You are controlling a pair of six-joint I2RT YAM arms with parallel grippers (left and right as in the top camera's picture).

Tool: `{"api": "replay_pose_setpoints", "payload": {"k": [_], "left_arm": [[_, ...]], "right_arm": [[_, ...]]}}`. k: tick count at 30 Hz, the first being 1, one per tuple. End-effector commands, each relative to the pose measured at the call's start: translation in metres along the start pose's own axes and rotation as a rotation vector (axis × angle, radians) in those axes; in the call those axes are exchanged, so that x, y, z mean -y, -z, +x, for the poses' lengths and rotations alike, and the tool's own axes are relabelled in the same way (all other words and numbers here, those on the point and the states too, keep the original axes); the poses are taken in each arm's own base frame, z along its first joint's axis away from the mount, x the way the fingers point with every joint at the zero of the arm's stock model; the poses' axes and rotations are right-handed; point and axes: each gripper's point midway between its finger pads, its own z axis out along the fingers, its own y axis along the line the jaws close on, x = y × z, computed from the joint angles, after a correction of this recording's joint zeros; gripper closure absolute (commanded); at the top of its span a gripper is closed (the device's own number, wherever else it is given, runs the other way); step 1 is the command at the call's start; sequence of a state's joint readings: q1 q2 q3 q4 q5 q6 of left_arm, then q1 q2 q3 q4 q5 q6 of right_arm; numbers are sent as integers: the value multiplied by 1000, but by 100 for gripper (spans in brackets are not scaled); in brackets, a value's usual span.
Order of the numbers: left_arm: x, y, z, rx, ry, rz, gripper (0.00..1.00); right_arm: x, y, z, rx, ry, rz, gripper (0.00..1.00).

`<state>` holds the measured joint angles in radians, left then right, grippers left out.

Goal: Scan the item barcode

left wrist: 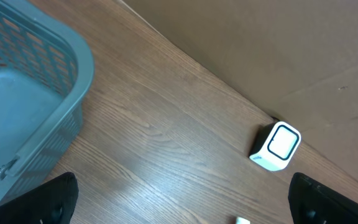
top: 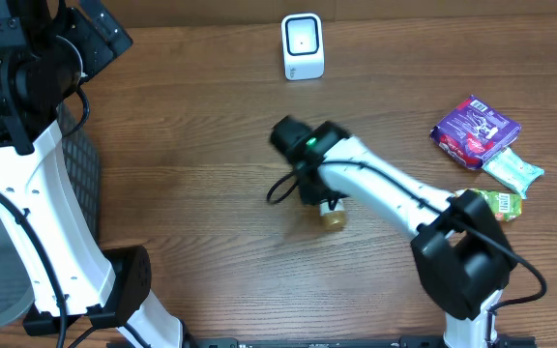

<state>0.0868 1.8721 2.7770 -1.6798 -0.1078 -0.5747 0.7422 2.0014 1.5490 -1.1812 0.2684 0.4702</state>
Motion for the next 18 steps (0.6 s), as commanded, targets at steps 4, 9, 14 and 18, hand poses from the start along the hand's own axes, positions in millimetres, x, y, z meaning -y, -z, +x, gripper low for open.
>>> {"api": "replay_pose_setpoints", "payload": {"k": [4,9,14,18], "left_arm": [[1,1,0,1,7,5,0],[1,1,0,1,7,5,0],[1,1,0,1,7,5,1],[1,1,0,1,7,5,0]], "right_arm": [[-15,8,-7,118,101,106,47],[-42,15,3,84,120,-38,43],[-83,23,12,15,211,-307,44],[-127,42,21,2,331,-548,48]]}}
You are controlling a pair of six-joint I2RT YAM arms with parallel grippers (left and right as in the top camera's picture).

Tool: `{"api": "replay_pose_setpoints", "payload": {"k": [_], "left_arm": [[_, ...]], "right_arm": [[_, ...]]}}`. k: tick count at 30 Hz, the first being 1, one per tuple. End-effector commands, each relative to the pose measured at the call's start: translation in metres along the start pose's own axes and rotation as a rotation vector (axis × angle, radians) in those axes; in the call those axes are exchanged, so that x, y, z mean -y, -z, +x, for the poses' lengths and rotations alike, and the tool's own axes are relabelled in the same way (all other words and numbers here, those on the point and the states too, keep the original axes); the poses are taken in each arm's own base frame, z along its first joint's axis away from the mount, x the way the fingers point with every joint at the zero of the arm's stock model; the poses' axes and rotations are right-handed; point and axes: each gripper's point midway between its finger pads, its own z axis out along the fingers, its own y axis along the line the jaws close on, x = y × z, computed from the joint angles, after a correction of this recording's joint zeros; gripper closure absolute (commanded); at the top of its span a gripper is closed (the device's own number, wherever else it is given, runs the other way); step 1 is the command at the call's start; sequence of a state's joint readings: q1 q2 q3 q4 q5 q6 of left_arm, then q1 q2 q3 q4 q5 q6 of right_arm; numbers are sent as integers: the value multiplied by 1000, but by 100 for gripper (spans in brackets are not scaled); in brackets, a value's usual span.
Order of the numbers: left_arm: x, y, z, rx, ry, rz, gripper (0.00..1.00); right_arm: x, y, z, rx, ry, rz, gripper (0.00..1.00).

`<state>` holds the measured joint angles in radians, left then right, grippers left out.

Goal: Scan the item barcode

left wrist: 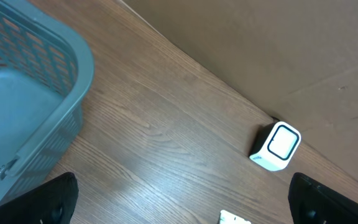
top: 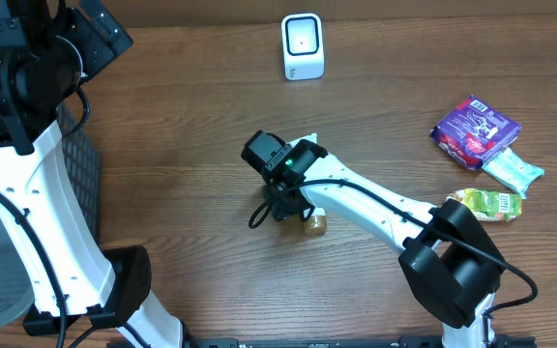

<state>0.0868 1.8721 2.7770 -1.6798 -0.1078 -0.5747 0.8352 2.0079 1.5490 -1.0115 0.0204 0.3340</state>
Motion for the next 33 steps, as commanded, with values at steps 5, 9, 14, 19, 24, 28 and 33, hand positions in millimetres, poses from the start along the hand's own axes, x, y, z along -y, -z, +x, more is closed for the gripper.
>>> {"api": "replay_pose_setpoints", "payload": {"k": [5,9,14,19,24,28,33], "left_arm": [[1,1,0,1,7,5,0],[1,1,0,2,7,5,1],[1,1,0,2,7,5,0],[1,1,0,1,7,5,1],[1,1,0,1,7,5,0],[1,1,0,2,7,5,0],[1,1,0,2,7,5,1]], "right_arm": [[-59,9,14,-60,129,-268,47],[-48,7,26,-115,96,-235,48],[-15,-1,31,-146,54,-130,46],[29,-18,36,-174,-24,-59,44],[85,-19,33,-190,-75,31,44],[151,-15,20,-135,-145,229,42],[214,-13,-25,59,-311,282,37]]}}
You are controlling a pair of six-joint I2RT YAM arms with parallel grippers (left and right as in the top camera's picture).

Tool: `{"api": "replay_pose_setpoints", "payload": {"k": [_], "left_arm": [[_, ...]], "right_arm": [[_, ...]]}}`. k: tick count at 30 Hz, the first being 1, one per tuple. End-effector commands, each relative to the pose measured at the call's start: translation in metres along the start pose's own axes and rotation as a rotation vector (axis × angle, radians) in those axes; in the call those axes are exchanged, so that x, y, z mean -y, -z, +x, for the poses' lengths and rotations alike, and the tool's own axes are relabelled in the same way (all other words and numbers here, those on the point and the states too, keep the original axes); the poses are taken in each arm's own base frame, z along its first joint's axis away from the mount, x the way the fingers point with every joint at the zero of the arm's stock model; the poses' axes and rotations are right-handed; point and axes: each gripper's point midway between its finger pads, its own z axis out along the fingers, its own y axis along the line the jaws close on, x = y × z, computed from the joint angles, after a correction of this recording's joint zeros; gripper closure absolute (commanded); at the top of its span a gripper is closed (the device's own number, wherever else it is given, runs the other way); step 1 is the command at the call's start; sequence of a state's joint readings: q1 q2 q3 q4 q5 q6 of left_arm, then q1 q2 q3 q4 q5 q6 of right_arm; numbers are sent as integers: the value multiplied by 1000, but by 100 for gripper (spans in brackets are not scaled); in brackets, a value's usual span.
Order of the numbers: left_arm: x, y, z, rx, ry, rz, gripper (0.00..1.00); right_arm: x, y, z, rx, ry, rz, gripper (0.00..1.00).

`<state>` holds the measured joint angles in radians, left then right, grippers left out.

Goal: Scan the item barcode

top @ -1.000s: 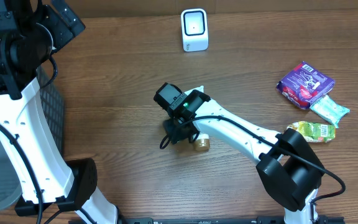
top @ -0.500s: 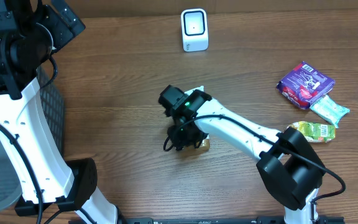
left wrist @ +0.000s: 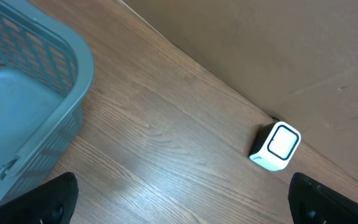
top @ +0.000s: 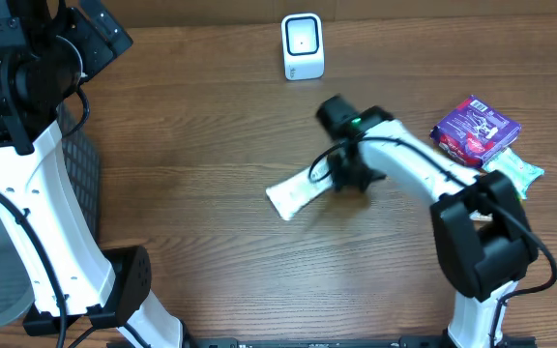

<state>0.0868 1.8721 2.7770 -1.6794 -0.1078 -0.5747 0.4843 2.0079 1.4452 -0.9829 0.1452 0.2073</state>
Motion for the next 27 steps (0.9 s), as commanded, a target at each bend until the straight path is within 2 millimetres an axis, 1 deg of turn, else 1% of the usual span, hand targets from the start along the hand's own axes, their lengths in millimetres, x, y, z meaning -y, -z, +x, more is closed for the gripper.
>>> {"api": "replay_pose_setpoints", "payload": {"k": [1,2,3,5,7,8,10,11,13,15,18,20,23,26,27], "left_arm": [[1,1,0,1,7,5,0],[1,1,0,1,7,5,1],[1,2,0,1,7,5,0],[1,1,0,1,7,5,0],[1,2,0,1,7,5,0],[1,1,0,1,7,5,1],[1,1,0,1,7,5,0],[1,2,0,1,7,5,0],[1,1,0,1,7,5,0],[1,1,0,1,7,5,1],[1,1,0,1,7,5,0],[1,1,0,1,7,5,0],[1,1,0,1,7,5,1],[1,1,0,1,7,5,0],[1,1,0,1,7,5,0]], "right_arm": [[44,-4,-39,124,-142,36,37],[41,-4,-49,147,-177,-40,37],[35,-3,-54,153,-190,-115,37],[18,2,-57,137,-203,-281,37],[-7,15,-55,96,-203,-500,37],[-20,24,-53,75,-199,-609,39],[-39,40,-48,40,-185,-760,42],[-43,43,-46,28,-183,-788,41],[-50,44,-39,1,-173,-796,40],[-52,41,-33,-12,-147,-770,36],[-54,34,-23,-13,-61,-702,33],[-56,31,-18,-15,-12,-667,33],[-58,28,-14,-8,47,-634,30],[-56,20,-10,-9,69,-574,23],[-56,15,-5,-19,72,-562,20]]}}
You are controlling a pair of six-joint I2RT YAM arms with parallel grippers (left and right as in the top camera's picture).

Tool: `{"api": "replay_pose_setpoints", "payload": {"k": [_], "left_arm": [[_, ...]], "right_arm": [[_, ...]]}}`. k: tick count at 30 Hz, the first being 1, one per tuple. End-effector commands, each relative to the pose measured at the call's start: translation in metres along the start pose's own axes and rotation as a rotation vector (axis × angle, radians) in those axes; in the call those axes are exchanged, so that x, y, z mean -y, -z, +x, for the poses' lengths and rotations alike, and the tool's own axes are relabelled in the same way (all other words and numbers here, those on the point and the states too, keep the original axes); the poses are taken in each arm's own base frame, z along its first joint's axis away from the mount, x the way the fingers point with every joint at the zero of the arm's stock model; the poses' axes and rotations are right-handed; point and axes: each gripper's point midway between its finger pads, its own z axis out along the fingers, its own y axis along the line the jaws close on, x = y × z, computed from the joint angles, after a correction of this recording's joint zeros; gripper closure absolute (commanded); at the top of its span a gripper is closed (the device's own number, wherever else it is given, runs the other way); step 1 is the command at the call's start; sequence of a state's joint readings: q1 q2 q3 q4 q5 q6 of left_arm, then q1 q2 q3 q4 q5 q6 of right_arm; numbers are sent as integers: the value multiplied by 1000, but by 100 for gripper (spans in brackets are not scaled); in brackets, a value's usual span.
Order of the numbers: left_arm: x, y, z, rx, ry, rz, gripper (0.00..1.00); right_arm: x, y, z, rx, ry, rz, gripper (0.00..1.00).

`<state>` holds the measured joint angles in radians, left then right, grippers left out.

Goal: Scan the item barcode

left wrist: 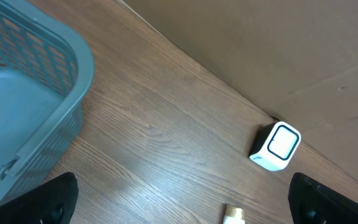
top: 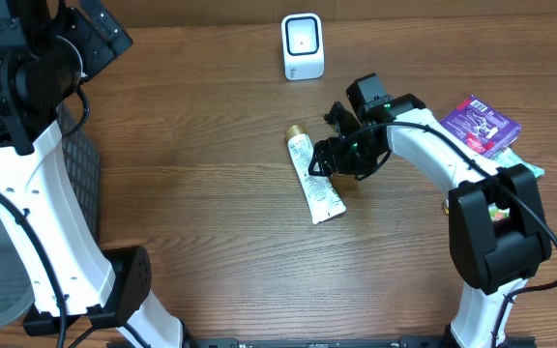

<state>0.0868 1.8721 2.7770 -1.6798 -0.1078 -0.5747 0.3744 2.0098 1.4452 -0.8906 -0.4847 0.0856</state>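
Observation:
A white tube with a gold cap lies slanted at mid-table, its cap toward the white barcode scanner at the back edge. My right gripper is against the tube's right side and appears shut on its middle. The left wrist view shows the scanner and just the gold cap at the bottom edge. My left gripper hangs high above the table's left, open and holding nothing.
A grey-blue basket stands at the table's left edge. A purple snack pack and a pale green packet lie at the right. A brown wall runs behind the scanner.
My right gripper has moved left and slightly back. The tube, which stuck out to the left and lay flat-angled, now points its gold cap toward the scanner, and the cap has entered the left wrist view.
My right gripper held the tube at mid-table with the gold cap toward the front. It was then further left, then to the right with the tube's flat end sticking out leftward. Now the tube points cap-first at the scanner. The left arm stayed still throughout.

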Motion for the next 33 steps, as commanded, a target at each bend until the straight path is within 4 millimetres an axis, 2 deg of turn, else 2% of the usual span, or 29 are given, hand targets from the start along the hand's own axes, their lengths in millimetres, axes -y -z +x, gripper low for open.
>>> {"api": "replay_pose_setpoints", "payload": {"k": [1,5,15,19,25,28,31,33], "left_arm": [[1,1,0,1,7,5,0],[1,2,0,2,7,5,0],[1,2,0,2,7,5,1],[1,1,0,1,7,5,1],[1,1,0,1,7,5,0],[1,1,0,1,7,5,0],[1,1,0,1,7,5,1],[1,1,0,1,7,5,1]], "right_arm": [[12,-9,8,-15,41,61,20],[13,-15,17,-36,41,39,20],[-10,-32,29,-69,130,-144,22],[-9,-43,33,-93,129,-144,26],[-11,-53,40,-122,135,-142,47],[-11,-53,39,-121,136,-142,65],[-8,-51,38,-119,121,-142,69],[-6,-49,36,-114,109,-142,76]]}}
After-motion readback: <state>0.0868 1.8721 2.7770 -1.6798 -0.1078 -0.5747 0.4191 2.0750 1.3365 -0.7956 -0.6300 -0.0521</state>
